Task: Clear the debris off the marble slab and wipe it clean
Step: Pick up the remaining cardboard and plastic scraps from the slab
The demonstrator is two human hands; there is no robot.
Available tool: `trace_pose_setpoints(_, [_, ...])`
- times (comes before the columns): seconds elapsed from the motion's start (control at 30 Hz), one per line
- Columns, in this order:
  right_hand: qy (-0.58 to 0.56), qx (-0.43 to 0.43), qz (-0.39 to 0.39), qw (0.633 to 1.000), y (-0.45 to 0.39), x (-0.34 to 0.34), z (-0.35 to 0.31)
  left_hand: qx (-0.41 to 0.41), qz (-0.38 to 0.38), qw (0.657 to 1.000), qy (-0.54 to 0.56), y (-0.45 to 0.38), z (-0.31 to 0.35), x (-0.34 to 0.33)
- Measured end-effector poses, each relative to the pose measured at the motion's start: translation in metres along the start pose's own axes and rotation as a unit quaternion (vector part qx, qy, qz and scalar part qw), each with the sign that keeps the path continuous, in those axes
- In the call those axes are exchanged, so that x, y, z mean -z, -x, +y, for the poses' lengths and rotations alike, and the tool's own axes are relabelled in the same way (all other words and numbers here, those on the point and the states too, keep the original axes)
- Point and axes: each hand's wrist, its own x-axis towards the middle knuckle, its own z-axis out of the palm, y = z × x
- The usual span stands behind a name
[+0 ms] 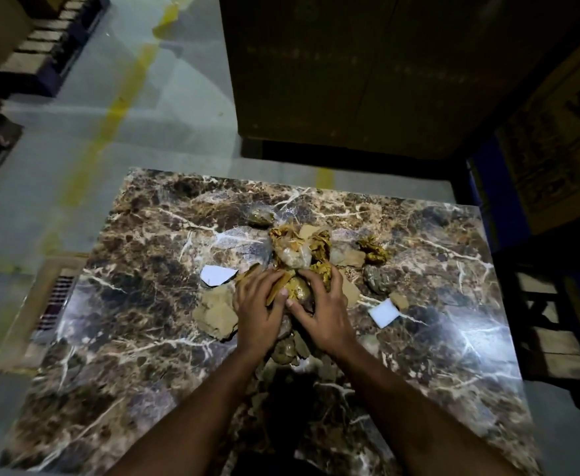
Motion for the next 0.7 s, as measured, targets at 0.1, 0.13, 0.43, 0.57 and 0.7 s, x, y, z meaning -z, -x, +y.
trace_pose_setpoints(0.1, [-0.047,0.006,0.025,0.999,-0.001,-0.001,-0.005,0.003,0.031,0.998,0.048,0.004,0.008,-0.006])
trace_pose_setpoints(0.13, [-0.051,0.001,0.031,0.998,-0.001,-0.002,-0.006,0.007,0.039,0.997,0.059,0.005,0.01,-0.008])
trace_pose_setpoints(0.43, [0.034,0.007,0.117,0.992,0.014,-0.009,-0.013,-0.003,0.043,0.996,0.077,0.013,0.01,-0.009])
trace_pose_setpoints(0.57, [0.051,0.007,0.046,0.998,0.021,-0.004,-0.014,0.01,0.017,0.996,0.09,0.016,0.009,-0.006])
trace_pose_setpoints(0.7, [0.073,-0.029,0.012,0.997,0.015,0.005,-0.016,0.001,0.014,0.995,0.098,0.017,0.008,-0.006])
